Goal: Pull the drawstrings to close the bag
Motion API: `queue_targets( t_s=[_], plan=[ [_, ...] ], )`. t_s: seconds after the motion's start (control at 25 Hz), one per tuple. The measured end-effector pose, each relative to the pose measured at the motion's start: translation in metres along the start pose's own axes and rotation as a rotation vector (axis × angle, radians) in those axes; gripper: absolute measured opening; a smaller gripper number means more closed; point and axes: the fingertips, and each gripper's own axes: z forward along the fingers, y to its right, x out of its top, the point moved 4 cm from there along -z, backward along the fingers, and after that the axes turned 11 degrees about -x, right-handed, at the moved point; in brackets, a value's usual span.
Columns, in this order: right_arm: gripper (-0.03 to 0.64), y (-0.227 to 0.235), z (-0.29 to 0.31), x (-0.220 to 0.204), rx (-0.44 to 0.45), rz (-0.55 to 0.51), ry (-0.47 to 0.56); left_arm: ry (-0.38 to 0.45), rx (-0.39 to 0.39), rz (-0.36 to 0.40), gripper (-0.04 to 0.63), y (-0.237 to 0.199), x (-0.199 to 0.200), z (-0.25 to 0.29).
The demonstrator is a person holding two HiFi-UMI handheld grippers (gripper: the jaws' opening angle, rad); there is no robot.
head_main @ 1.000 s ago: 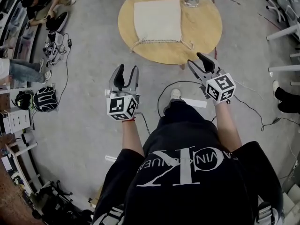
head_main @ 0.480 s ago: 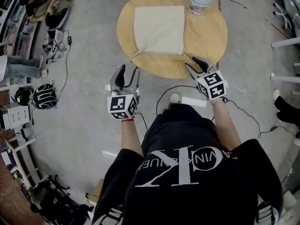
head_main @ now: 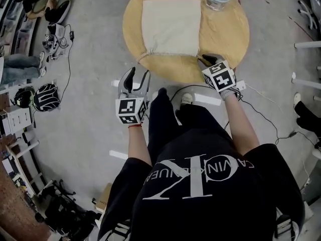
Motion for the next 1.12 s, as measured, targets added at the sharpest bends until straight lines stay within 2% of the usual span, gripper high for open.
queue_targets(
  t_s=[0.24,0.28,0.36,0.48,0.68,0.88,1.0,1.08,1.12],
  plan=[
    [0.094,-0.007,0.009,0.001,0.003,-0.008,-0.034,-0.066,-0.038,0.016,0.206,-0.019,-0.005,0.014],
    [0.052,-0.007,0.01,0.002,-0.002,-0.015,-0.035,-0.077,-0.042,0.019,0.206,-0.024,-0.005,0.018],
    [0.028,-0.006,0.008,0.001,-0.011,-0.019,-0.035,-0.113,-0.047,0.04,0.206,-0.034,-0.006,0.026],
    [0.023,-0.002,0.002,0.002,-0.017,0.031,-0.031,-0.2,-0.066,0.114,0.207,-0.048,-0.011,0.038],
    [0.021,0.004,-0.007,0.016,-0.009,0.194,0.017,-0.376,-0.163,0.244,0.206,-0.057,-0.023,0.062],
    [0.021,0.006,-0.006,0.019,-0.026,0.22,0.005,-0.556,-0.249,0.377,0.204,-0.052,-0.037,0.08],
    [0.021,0.008,-0.006,0.019,-0.032,0.249,0.01,-0.584,-0.302,0.361,0.168,-0.047,-0.038,0.083],
    [0.021,0.008,-0.006,0.02,-0.032,0.264,0.014,-0.582,-0.331,0.292,0.102,-0.045,-0.041,0.082],
    [0.021,0.008,-0.006,0.02,-0.031,0.27,0.015,-0.571,-0.331,0.24,0.092,-0.045,-0.042,0.082]
  ],
)
